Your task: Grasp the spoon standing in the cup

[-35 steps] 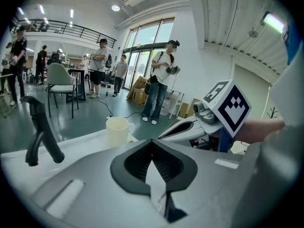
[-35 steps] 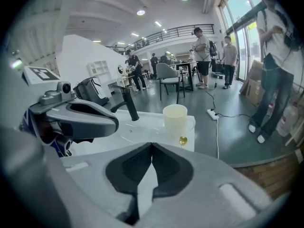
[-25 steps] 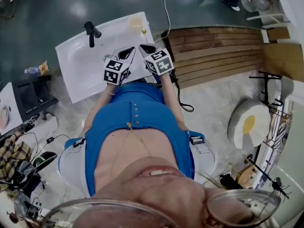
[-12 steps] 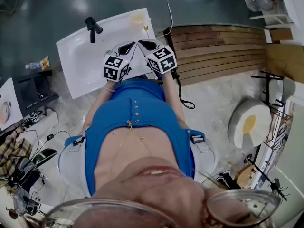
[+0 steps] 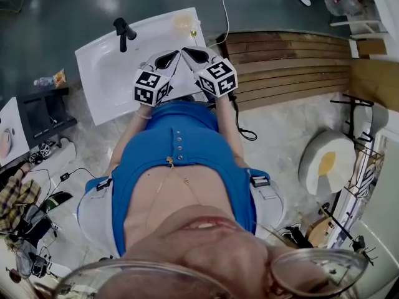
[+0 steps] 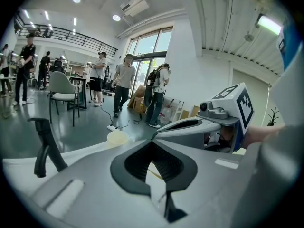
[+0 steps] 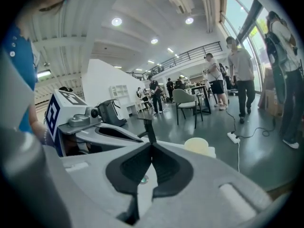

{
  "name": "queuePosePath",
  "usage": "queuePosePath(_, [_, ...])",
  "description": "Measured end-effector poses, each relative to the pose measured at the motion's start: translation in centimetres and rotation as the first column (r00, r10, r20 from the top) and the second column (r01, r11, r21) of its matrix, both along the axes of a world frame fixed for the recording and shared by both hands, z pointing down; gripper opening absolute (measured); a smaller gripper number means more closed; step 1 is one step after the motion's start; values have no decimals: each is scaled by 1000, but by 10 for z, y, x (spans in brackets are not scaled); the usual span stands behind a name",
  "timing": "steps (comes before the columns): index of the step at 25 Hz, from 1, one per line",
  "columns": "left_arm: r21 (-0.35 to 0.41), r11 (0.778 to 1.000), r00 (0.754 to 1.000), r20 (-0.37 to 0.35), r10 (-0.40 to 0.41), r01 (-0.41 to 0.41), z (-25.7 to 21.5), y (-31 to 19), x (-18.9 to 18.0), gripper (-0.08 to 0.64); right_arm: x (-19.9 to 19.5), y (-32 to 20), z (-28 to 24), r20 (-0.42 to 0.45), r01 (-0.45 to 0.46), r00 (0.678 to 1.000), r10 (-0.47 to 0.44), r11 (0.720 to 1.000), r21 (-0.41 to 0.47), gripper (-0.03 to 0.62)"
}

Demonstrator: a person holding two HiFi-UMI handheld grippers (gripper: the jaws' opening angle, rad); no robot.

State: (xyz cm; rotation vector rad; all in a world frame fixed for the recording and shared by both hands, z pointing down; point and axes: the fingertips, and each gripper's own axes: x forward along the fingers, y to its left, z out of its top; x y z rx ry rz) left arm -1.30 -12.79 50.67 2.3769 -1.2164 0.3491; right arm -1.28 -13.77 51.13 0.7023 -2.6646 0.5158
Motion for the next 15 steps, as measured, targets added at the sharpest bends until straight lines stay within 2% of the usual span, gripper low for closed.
queuePosePath(15, [73,997,999,-33,-25,27,-31,-7,-14,-2,-12,-8,-38,146,-25,989,17,998,51,2])
